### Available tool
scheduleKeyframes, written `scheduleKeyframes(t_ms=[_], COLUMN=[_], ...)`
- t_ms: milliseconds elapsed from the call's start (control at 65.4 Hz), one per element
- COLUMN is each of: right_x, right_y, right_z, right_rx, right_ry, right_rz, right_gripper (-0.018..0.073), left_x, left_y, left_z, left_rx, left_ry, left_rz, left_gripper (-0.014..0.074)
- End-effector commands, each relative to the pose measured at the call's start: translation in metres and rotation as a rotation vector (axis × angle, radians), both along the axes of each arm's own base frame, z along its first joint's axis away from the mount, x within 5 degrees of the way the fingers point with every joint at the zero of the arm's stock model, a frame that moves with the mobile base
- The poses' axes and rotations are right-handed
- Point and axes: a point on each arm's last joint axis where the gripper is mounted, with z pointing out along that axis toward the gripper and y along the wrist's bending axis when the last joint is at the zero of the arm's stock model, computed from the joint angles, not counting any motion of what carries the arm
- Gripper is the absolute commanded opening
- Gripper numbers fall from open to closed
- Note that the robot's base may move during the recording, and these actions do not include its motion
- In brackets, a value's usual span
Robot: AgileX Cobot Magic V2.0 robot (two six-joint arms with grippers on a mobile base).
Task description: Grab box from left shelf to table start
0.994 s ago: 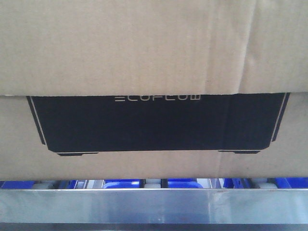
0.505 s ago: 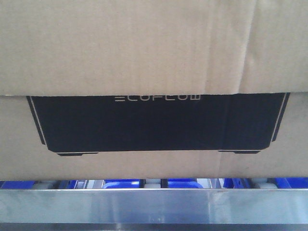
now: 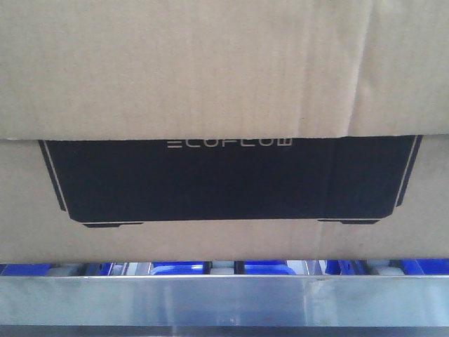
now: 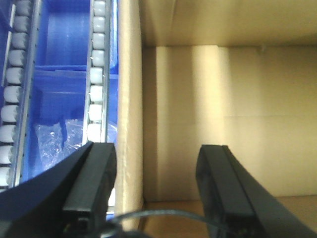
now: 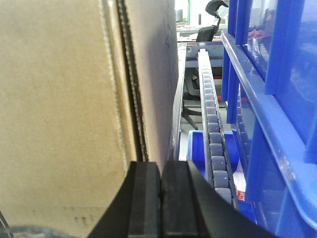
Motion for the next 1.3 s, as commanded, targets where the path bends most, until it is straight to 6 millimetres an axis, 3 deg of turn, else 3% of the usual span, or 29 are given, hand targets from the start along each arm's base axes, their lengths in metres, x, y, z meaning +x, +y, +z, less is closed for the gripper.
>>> scheduleKeyframes(t_ms=[0, 275, 566, 1055, 1284], right_x=[-0.004, -0.004, -0.004, -0.004, -0.004], right_y=[0.0, 0.0, 0.0, 0.0, 0.0], right_z=[0.016, 0.016, 0.016, 0.016, 0.016], right_rx=[-0.012, -0.012, -0.012, -0.012, -0.012], right_ry=[-0.128, -0.128, -0.128, -0.128, -0.128], right_rz=[-0.003, -0.003, -0.003, -0.003, -0.003], right_gripper=[0.0048, 0.0048, 0.0048, 0.0048, 0.0048], left_x=[-0.001, 0.015, 0.034, 0.079, 0.084], left_y=[0.002, 0.009, 0.005, 0.003, 0.006], left_z=[0.014, 0.01, 0.004, -0.023, -0.027], left_rx=[-0.024, 0.027, 0.028, 0.015, 0.027], left_ry=[-0.081, -0.082, -0.081, 0.054, 0.07], left_rz=[-0.004, 0.077, 0.028, 0.039, 0.052], left_gripper=[0.0281, 0.0281, 0.0281, 0.0281, 0.0281])
